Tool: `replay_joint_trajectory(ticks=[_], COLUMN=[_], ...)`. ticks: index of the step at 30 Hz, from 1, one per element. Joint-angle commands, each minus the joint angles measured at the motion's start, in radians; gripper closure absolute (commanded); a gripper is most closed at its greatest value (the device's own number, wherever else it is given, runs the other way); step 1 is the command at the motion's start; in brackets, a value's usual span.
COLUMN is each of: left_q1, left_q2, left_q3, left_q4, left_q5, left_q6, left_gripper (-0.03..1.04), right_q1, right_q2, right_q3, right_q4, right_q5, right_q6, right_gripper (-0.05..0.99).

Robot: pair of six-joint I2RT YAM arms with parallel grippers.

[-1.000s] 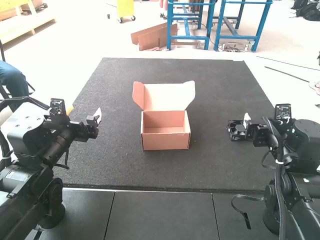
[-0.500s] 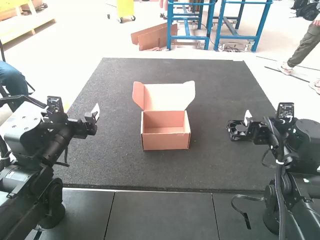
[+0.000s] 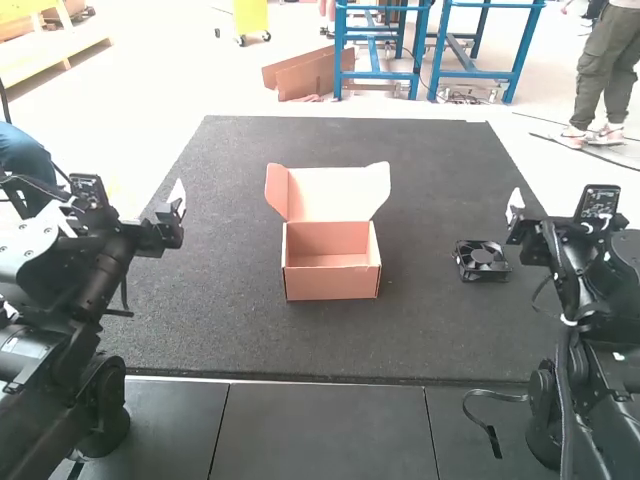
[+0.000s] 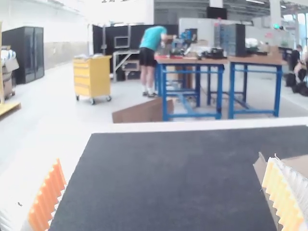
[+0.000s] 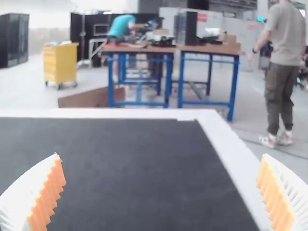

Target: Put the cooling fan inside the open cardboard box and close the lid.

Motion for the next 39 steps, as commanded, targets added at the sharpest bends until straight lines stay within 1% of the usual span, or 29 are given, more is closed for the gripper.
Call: replay_joint_trajectory(ticks=[1, 3, 5, 7, 9, 12, 15, 19, 20, 21, 22, 23, 24, 25, 29, 33, 35, 39], left_q1=[0.009, 0.01, 0.01, 0.01, 0.01, 0.01, 0.01, 0.01, 0.01, 0.01, 0.01, 0.01, 0.01, 0.009, 0.007, 0.006, 0.004, 0.004], left_q2=[0.096, 0.182, 0.276, 0.359, 0.428, 0.517, 0.593, 0.696, 0.719, 0.739, 0.753, 0.764, 0.777, 0.791, 0.833, 0.848, 0.851, 0.857], left_q3=[0.096, 0.156, 0.212, 0.271, 0.327, 0.421, 0.511, 0.627, 0.651, 0.673, 0.688, 0.699, 0.708, 0.715, 0.755, 0.786, 0.795, 0.806], left_q4=[0.014, 0.01, 0.005, 0.002, -0.021, -0.127, -0.265, -0.437, -0.476, -0.512, -0.541, -0.562, -0.582, -0.602, -0.665, -0.671, -0.674, -0.687], left_q5=[-0.015, -0.023, -0.039, -0.056, -0.067, -0.073, -0.073, -0.069, -0.069, -0.067, -0.069, -0.07, -0.07, -0.073, -0.075, -0.075, -0.072, -0.066], left_q6=[0.014, 0.014, 0.013, 0.013, 0.013, 0.01, 0.008, 0.008, 0.007, 0.007, 0.007, 0.008, 0.008, 0.007, 0.007, 0.007, 0.007, 0.004], left_gripper=[0.04, 0.04, 0.04, 0.04, 0.04, 0.04, 0.04, 0.04, 0.04, 0.04, 0.04, 0.04, 0.04, 0.04, 0.04, 0.04, 0.04, 0.04], right_q1=[-0.009, -0.009, -0.009, -0.009, -0.009, -0.007, -0.007, -0.004, -0.006, -0.009, -0.009, -0.012, -0.018, -0.02, -0.053, -0.101, -0.127, -0.156], right_q2=[0.112, 0.215, 0.315, 0.408, 0.499, 0.603, 0.68, 0.758, 0.776, 0.802, 0.833, 0.859, 0.882, 0.899, 0.945, 1.057, 1.1, 1.191], right_q3=[0.113, 0.174, 0.251, 0.332, 0.416, 0.542, 0.651, 0.732, 0.746, 0.761, 0.777, 0.803, 0.823, 0.837, 0.87, 0.916, 0.941, 0.972], right_q4=[0.017, 0.015, -0.015, -0.083, -0.161, -0.305, -0.442, -0.63, -0.679, -0.73, -0.761, -0.796, -0.84, -0.86, -0.913, -0.992, -1.011, -1.052], right_q5=[0.045, 0.06, 0.077, 0.083, 0.091, 0.094, 0.094, 0.092, 0.095, 0.095, 0.097, 0.098, 0.097, 0.098, 0.104, 0.101, 0.083, 0.014], right_q6=[0.011, 0.011, 0.019, 0.037, 0.037, 0.036, 0.022, 0.003, -0.018, -0.046, -0.047, -0.043, -0.02, -0.007, -0.041, -0.044, -0.046, -0.055], right_gripper=[0.03, 0.03, 0.03, 0.03, 0.03, 0.03, 0.03, 0.03, 0.04, 0.04, 0.04, 0.04, 0.04, 0.04, 0.04, 0.04, 0.04, 0.04])
